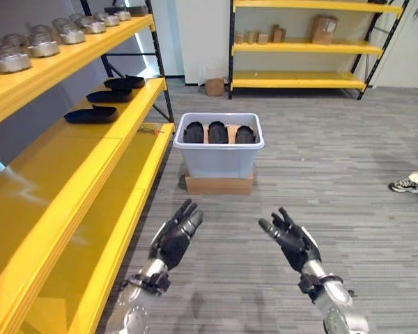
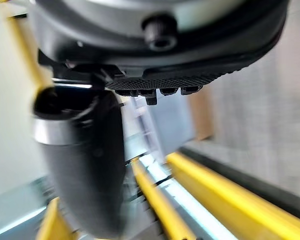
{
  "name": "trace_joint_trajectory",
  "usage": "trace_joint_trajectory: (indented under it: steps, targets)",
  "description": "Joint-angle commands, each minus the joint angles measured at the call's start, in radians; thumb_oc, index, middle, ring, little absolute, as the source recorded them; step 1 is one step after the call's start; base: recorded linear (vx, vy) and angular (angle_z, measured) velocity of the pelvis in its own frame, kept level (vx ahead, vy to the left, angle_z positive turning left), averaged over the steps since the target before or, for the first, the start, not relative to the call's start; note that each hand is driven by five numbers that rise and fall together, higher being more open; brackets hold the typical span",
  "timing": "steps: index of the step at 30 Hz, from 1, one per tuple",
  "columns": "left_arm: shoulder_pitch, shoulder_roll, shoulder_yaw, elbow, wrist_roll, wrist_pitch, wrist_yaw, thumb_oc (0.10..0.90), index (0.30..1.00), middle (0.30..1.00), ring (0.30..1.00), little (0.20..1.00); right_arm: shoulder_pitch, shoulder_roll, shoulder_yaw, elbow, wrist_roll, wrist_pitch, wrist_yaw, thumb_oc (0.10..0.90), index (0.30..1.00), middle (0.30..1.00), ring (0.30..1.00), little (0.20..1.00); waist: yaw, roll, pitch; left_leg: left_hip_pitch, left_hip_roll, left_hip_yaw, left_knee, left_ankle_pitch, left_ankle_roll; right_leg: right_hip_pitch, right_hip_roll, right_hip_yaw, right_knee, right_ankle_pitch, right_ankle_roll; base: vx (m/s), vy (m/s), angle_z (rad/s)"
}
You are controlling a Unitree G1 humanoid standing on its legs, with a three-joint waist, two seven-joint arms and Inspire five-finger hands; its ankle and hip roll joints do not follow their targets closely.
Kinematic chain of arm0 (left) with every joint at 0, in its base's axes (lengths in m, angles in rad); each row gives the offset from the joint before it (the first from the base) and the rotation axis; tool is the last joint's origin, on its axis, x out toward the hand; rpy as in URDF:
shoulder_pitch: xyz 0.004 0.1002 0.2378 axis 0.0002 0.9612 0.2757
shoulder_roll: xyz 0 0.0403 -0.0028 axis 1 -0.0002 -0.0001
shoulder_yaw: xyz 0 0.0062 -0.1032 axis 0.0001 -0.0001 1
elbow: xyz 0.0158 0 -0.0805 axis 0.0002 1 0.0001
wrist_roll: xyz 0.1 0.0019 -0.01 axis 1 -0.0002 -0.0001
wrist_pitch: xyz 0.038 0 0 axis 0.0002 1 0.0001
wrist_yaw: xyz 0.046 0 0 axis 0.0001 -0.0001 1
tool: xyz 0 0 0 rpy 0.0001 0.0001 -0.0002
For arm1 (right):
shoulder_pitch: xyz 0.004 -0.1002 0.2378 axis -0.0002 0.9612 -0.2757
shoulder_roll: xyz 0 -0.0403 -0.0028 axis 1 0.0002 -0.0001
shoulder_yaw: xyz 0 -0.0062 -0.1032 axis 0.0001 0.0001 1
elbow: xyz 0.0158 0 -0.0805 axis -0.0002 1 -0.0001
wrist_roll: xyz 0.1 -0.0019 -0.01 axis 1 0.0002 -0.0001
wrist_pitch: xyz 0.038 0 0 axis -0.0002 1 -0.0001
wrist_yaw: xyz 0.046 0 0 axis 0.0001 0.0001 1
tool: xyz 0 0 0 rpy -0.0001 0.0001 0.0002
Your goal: Move parts from the plastic box to the shelf.
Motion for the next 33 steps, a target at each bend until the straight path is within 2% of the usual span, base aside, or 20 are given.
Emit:
trace_joint_trajectory:
  steps: [1, 3, 6, 10, 13, 14, 19, 27, 33]
  targets:
    - [-0.068, 0.019, 0.04, -0.076, -0.043, -0.08, -0.061, 0.9, 1.0, 1.0, 1.0, 1.0, -0.067, -0.003, -0.003, -0.081, 0.042, -0.07, 0.019, 0.9, 1.0, 1.0, 1.0, 1.0, -0.007, -0.037, 0.023, 0.064, 0.047, -0.054, 0.002, -0.09, -0.063, 0.037, -0.04, -0.037, -0.066, 0.021, 0.061, -0.03, -0.022, 0.07]
    - [-0.071, 0.02, 0.028, -0.114, -0.036, -0.07, -0.068, 0.9, 1.0, 1.0, 1.0, 1.0, -0.068, -0.007, -0.002, -0.083, 0.02, -0.092, 0.004, 0.9, 1.0, 1.0, 1.0, 1.0, -0.005, -0.036, 0.026, 0.061, 0.048, -0.056, 0.001, -0.088, -0.063, 0.035, -0.04, -0.039, -0.066, 0.022, 0.062, -0.03, -0.018, 0.13]
    - [-0.081, 0.029, 0.014, -0.139, -0.049, -0.043, -0.028, 0.9, 1.0, 1.0, 1.0, 1.0, -0.071, -0.016, 0.002, -0.094, 0.005, -0.087, 0.001, 0.9, 1.0, 1.0, 1.0, 1.0, -0.007, -0.035, 0.022, 0.064, 0.048, -0.057, -0.001, -0.088, -0.065, 0.039, -0.037, -0.04, -0.066, 0.019, 0.062, 0.0, -0.002, 0.02]
    - [-0.085, 0.029, 0.008, -0.138, -0.053, -0.03, -0.062, 0.9, 1.0, 1.0, 1.0, 1.0, -0.079, -0.02, 0.005, -0.091, -0.007, -0.089, -0.002, 0.9, 1.0, 1.0, 1.0, 1.0, -0.006, -0.035, 0.021, 0.064, 0.049, -0.058, 0.002, -0.089, -0.065, 0.04, -0.037, -0.04, -0.063, 0.016, 0.06, 0.0, 0.0, 0.0]
    - [-0.084, 0.03, 0.002, -0.139, -0.043, -0.042, -0.058, 0.9, 1.0, 1.0, 1.0, 1.0, -0.087, -0.022, 0.007, -0.086, -0.006, -0.1, -0.003, 0.9, 1.0, 1.0, 1.0, 1.0, -0.004, -0.035, 0.023, 0.064, 0.049, -0.059, 0.004, -0.088, -0.065, 0.041, -0.036, -0.04, -0.061, 0.014, 0.059, 0.0, 0.0, 0.0]
    - [-0.088, 0.03, 0.004, -0.134, -0.044, -0.079, -0.021, 0.9, 1.0, 1.0, 1.0, 1.0, -0.093, -0.022, 0.007, -0.083, -0.007, -0.104, -0.005, 0.9, 1.0, 1.0, 1.0, 1.0, -0.003, -0.034, 0.024, 0.066, 0.05, -0.06, 0.004, -0.088, -0.066, 0.042, -0.037, -0.041, -0.059, 0.014, 0.059, 0.0, 0.0, 0.0]
    - [-0.087, 0.032, 0.022, -0.159, -0.031, -0.083, -0.024, 0.9, 1.0, 1.0, 1.0, 1.0, -0.092, -0.02, 0.001, -0.098, 0.01, -0.104, -0.015, 0.9, 1.0, 1.0, 1.0, 1.0, 0.001, -0.035, 0.026, 0.066, 0.051, -0.065, 0.005, -0.087, -0.066, 0.045, -0.036, -0.041, -0.058, 0.011, 0.056, 0.0, 0.0, 0.0]
    - [-0.094, 0.043, 0.017, -0.172, -0.024, -0.026, 0.001, 0.9, 1.0, 1.0, 1.0, 1.0, -0.092, -0.022, -0.015, -0.114, 0.011, -0.11, -0.009, 0.9, 1.0, 1.0, 1.0, 1.0, 0.005, -0.035, 0.026, 0.066, 0.05, -0.073, 0.004, -0.086, -0.067, 0.049, -0.039, -0.051, -0.058, 0.01, 0.058, 0.0, 0.0, 0.0]
    - [-0.096, 0.041, 0.011, -0.17, -0.015, -0.021, -0.003, 0.9, 1.0, 1.0, 1.0, 1.0, -0.098, -0.021, -0.011, -0.101, 0.002, -0.119, -0.011, 0.9, 1.0, 1.0, 1.0, 1.0, 0.01, -0.036, 0.02, 0.065, 0.047, -0.076, -0.001, -0.086, -0.066, 0.05, -0.04, -0.054, -0.065, 0.013, 0.061, 0.0, 0.0, 0.0]
